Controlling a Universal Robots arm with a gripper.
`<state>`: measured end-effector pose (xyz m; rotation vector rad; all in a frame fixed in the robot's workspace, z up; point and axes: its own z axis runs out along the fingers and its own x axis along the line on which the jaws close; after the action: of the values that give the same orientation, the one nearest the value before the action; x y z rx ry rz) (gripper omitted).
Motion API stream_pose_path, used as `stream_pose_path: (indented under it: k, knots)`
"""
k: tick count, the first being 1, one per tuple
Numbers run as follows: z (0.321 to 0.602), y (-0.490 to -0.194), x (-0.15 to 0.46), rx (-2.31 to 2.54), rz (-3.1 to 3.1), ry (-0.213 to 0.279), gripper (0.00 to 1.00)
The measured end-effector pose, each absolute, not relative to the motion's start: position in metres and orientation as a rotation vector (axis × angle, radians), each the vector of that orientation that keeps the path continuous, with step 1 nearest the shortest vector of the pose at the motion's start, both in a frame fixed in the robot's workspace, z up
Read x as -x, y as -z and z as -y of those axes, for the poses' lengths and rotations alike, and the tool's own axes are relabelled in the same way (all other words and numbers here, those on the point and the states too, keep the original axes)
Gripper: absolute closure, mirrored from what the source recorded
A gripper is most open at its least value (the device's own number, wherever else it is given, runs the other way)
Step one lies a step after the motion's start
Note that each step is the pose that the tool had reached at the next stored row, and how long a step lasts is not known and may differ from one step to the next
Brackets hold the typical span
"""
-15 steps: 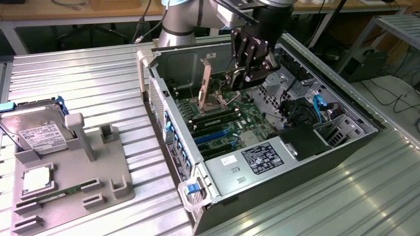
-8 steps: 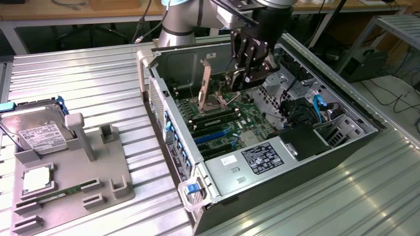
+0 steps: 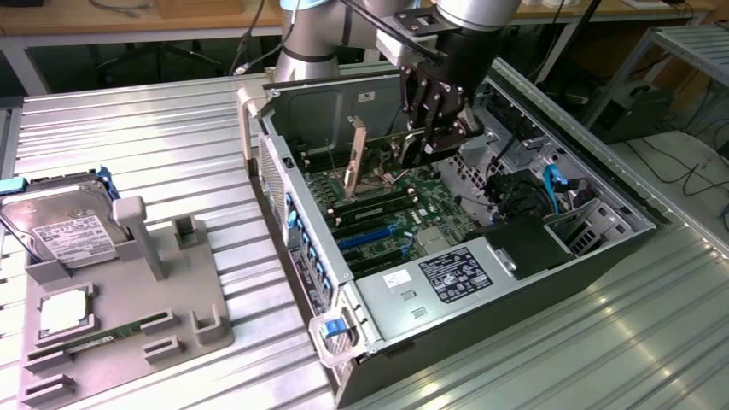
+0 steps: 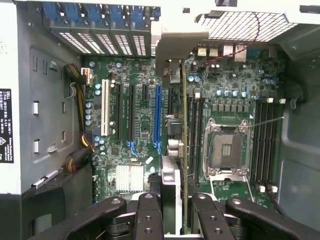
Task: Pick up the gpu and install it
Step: 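Insert the gpu into the slot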
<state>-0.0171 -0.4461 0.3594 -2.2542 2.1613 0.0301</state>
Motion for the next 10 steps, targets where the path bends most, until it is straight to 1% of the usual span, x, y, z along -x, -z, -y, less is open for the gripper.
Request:
stream_pose_path:
  k: [10]
  knots:
    - [0.4458,-0.3501,0.0170,2.215,-2.202,-0.030,0.72]
